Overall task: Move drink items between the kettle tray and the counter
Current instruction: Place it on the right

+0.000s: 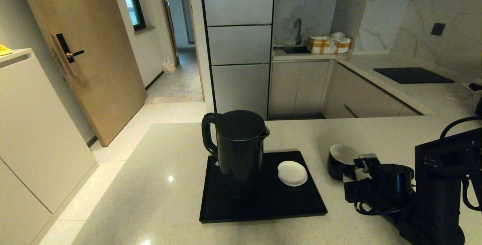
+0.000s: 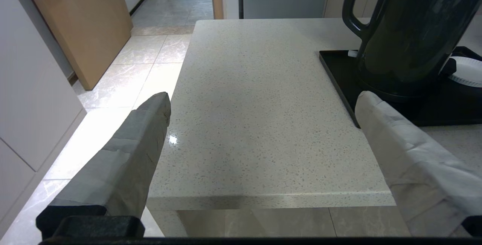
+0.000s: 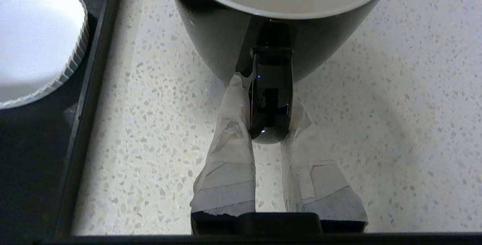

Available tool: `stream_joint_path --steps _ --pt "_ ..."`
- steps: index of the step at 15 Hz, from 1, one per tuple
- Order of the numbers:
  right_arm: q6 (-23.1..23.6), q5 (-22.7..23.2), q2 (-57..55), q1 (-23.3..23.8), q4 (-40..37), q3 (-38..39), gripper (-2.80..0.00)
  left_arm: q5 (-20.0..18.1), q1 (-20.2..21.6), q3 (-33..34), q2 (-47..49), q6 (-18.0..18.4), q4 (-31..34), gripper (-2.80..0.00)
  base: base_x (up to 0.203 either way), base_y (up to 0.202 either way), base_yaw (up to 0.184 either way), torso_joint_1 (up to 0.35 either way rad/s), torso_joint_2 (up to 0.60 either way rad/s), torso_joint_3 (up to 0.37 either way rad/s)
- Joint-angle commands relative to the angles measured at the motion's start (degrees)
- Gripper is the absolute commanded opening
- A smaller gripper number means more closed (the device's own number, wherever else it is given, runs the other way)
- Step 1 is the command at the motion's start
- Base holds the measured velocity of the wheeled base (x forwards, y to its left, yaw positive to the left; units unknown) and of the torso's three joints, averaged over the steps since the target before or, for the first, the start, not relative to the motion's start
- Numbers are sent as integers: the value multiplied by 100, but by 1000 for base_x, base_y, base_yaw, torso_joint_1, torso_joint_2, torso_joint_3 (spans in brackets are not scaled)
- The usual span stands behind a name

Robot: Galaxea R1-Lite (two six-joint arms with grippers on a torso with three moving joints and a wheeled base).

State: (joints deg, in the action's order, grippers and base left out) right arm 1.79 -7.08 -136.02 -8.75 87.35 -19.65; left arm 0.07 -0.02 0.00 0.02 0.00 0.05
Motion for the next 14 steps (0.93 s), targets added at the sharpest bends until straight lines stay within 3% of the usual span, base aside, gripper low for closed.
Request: stream_joint_path --steps 1,3,4,11,14 --pt "14 -12 -43 -12 32 24 -280 1 -6 0 -2 0 -5 0 0 0 0 0 0 0" --pt "35 -69 -59 -12 32 -25 -280 1 -1 0 -2 0 -5 0 0 0 0 0 0 0" --pt "14 -83 -74 -12 32 -56 0 1 -6 0 -2 0 -5 0 0 0 0 0 0 0" --pt "14 14 41 -12 32 32 0 1 -6 0 -2 0 4 0 0 0 0 0 0 0" --pt "-12 236 421 -12 32 525 0 1 -6 0 -2 0 1 0 0 0 0 0 0 0"
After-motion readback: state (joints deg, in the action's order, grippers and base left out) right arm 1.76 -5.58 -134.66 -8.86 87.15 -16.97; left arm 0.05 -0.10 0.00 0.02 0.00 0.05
